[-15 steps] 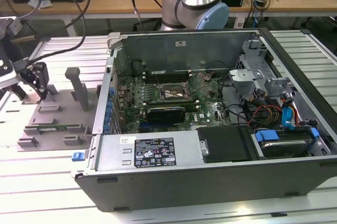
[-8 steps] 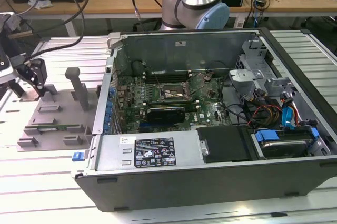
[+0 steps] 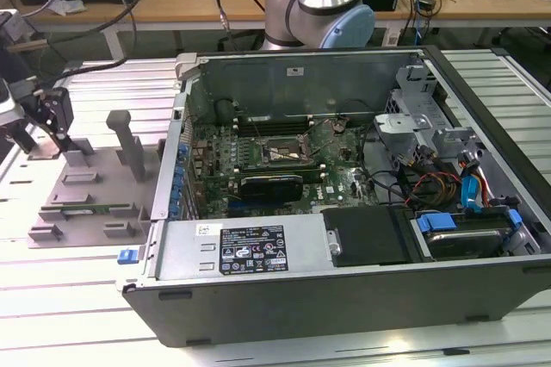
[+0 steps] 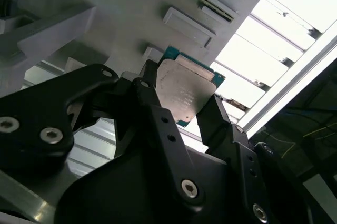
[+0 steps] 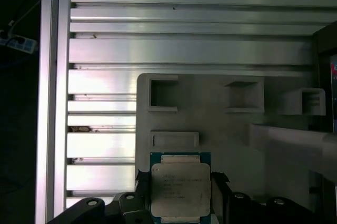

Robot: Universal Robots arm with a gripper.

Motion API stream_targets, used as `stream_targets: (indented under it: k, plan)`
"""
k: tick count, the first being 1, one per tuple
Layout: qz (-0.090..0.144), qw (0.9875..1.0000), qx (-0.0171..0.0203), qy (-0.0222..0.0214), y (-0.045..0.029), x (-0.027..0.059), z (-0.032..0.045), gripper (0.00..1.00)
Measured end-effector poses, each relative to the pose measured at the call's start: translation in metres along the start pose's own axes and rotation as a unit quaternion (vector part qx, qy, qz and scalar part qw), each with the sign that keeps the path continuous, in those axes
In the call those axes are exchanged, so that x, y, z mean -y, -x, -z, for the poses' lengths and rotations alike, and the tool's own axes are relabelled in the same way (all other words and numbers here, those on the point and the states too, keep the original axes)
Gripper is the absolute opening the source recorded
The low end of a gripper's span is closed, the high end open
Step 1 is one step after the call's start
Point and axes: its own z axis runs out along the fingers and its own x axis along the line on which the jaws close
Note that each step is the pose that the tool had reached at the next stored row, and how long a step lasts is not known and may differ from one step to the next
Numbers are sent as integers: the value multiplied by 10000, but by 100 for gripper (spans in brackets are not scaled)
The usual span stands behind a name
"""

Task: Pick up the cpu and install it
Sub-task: 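Pick up the cpu and move it towards the insertion slot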

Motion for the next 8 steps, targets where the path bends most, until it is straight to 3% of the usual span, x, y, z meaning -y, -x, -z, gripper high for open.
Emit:
stream_targets:
  k: [8]
  plan:
    - [0, 10000, 0, 0, 6, -11, 196, 55]
